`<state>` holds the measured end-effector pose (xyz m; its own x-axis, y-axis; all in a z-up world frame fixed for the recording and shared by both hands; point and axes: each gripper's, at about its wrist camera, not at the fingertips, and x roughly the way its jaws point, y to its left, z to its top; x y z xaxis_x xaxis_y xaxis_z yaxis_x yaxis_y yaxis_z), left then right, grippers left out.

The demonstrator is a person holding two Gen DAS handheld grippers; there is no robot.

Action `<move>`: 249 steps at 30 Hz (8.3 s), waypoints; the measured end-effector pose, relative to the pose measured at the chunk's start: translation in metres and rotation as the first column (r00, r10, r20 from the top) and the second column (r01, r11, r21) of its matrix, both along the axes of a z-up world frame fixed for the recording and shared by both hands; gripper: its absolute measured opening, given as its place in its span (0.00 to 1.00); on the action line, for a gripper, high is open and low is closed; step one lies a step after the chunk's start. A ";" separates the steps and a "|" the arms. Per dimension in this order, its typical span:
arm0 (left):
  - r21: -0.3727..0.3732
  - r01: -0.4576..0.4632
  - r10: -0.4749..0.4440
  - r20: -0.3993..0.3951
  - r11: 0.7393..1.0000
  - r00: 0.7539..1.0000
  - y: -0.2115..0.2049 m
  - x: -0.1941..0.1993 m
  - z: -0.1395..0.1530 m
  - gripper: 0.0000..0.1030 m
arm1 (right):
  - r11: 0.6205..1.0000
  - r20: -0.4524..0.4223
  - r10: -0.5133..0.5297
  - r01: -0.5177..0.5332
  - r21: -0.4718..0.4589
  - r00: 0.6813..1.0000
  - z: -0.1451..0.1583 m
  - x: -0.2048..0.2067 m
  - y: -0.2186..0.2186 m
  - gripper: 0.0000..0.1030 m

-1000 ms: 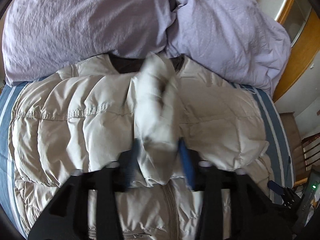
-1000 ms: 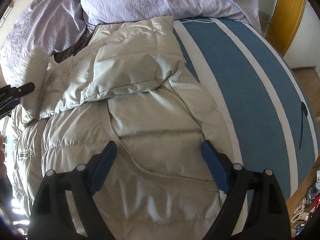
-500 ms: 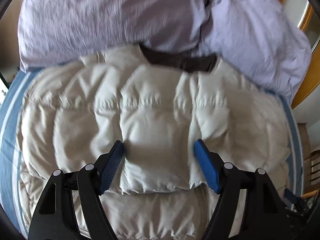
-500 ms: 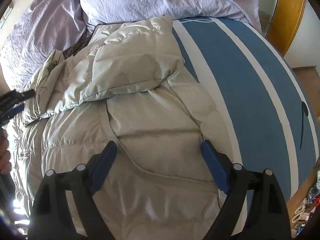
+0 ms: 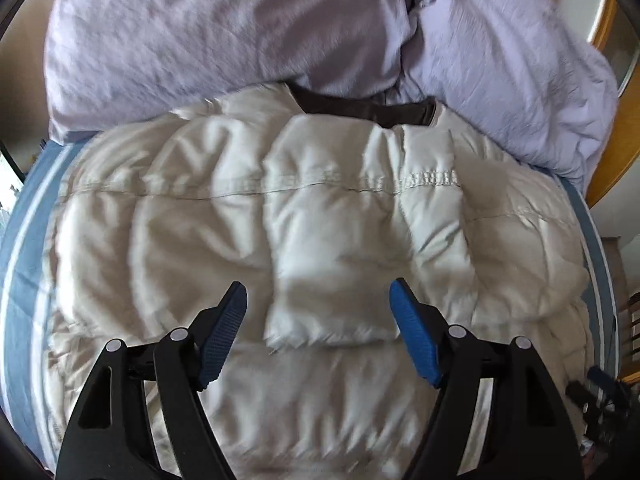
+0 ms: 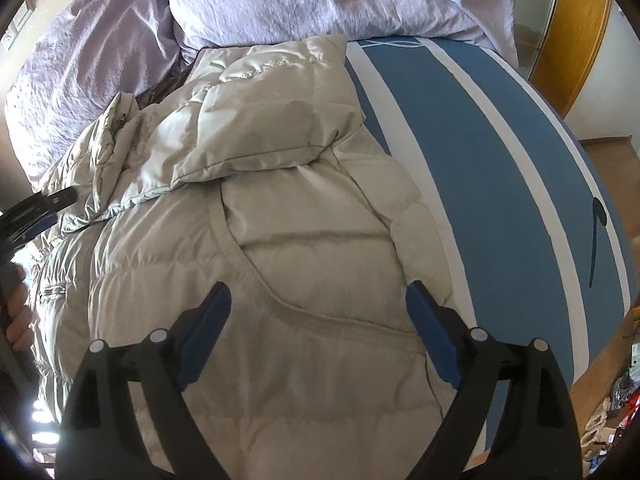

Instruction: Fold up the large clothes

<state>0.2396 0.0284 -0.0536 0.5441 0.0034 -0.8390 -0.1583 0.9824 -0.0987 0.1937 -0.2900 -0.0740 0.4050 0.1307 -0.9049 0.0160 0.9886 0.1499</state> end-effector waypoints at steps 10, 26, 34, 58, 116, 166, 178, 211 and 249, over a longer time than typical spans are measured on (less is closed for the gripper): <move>0.075 0.002 -0.004 0.028 0.997 1.000 0.071 -0.101 0.011 0.75 | 0.999 -0.041 0.026 -0.027 -0.022 0.999 -0.002 -0.031 -0.005 0.89; -0.012 -0.142 0.141 -0.099 0.990 0.985 0.161 -0.205 -0.028 0.75 | 0.998 -0.138 -0.058 0.057 -0.012 0.989 -0.020 -0.085 -0.057 0.89; -0.104 -0.131 0.118 -0.125 0.986 0.985 0.163 -0.216 -0.044 0.75 | 0.995 -0.174 -0.065 0.078 0.065 0.983 -0.034 -0.097 -0.071 0.89; -0.165 -0.053 0.045 -0.056 0.985 0.997 0.152 -0.222 -0.025 0.11 | 0.982 -0.051 -0.061 0.069 0.178 0.997 -0.004 -0.111 -0.055 0.09; -0.049 -0.303 0.303 -0.023 0.952 0.953 0.178 0.105 0.036 0.11 | 0.967 0.062 -0.129 0.112 0.230 0.990 0.030 0.237 -0.004 0.26; 0.183 -0.288 0.291 0.013 0.940 0.957 0.115 0.149 -0.026 0.85 | 0.978 0.105 0.147 -0.128 -0.165 0.984 -0.031 0.275 0.096 0.56; 0.162 -0.253 0.247 0.054 0.954 0.967 0.113 0.129 0.016 0.85 | 0.968 0.202 0.236 -0.248 0.037 0.951 0.039 0.241 0.119 0.55; 0.169 -0.230 0.229 0.025 0.958 0.973 0.157 0.139 -0.020 0.89 | 0.967 0.125 0.254 -0.254 -0.016 0.959 -0.022 0.265 0.174 0.64; -0.349 -0.444 0.442 -0.092 0.825 0.893 0.222 0.009 -0.041 0.39 | 0.834 -0.157 -0.164 0.222 0.504 0.974 -0.077 0.164 -0.046 0.36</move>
<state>0.2484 0.2502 -0.0946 0.5496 -0.0527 -0.8338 -0.5700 0.7060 -0.4204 0.3573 -0.3359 -0.1509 0.3802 0.5185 -0.7659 0.2420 0.7434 0.6235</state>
